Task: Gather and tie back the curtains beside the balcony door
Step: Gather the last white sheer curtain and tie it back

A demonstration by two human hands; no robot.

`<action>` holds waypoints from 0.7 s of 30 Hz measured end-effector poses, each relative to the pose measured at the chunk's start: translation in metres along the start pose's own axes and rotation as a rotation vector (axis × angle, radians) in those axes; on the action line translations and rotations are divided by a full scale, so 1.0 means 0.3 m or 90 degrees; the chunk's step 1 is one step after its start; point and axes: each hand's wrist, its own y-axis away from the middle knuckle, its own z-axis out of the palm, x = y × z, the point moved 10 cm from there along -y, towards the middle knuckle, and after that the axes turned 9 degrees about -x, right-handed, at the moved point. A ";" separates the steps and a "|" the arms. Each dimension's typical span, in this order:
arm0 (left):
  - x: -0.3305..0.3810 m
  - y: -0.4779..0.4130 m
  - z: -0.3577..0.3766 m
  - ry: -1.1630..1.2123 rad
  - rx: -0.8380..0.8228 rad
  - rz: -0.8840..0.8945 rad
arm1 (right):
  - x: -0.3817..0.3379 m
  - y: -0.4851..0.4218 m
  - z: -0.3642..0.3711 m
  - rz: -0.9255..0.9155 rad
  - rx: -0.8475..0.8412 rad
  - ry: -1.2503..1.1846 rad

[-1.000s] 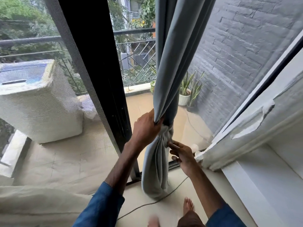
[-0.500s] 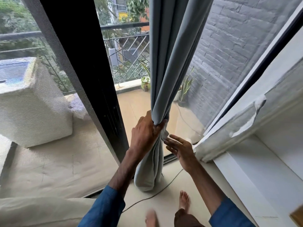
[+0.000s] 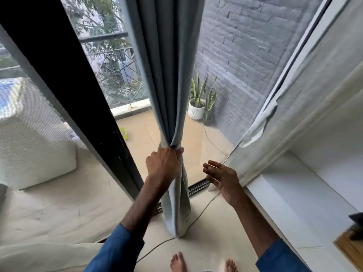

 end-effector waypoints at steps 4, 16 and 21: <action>0.126 -0.032 0.035 -0.007 -0.060 0.045 | -0.110 0.042 -0.077 -0.015 0.003 0.003; 0.846 -0.088 -0.123 0.115 0.069 0.219 | -0.748 0.125 -0.388 -0.155 0.019 0.121; 1.147 -0.077 -0.355 0.190 0.254 0.332 | -1.152 0.172 -0.459 -0.267 0.017 0.233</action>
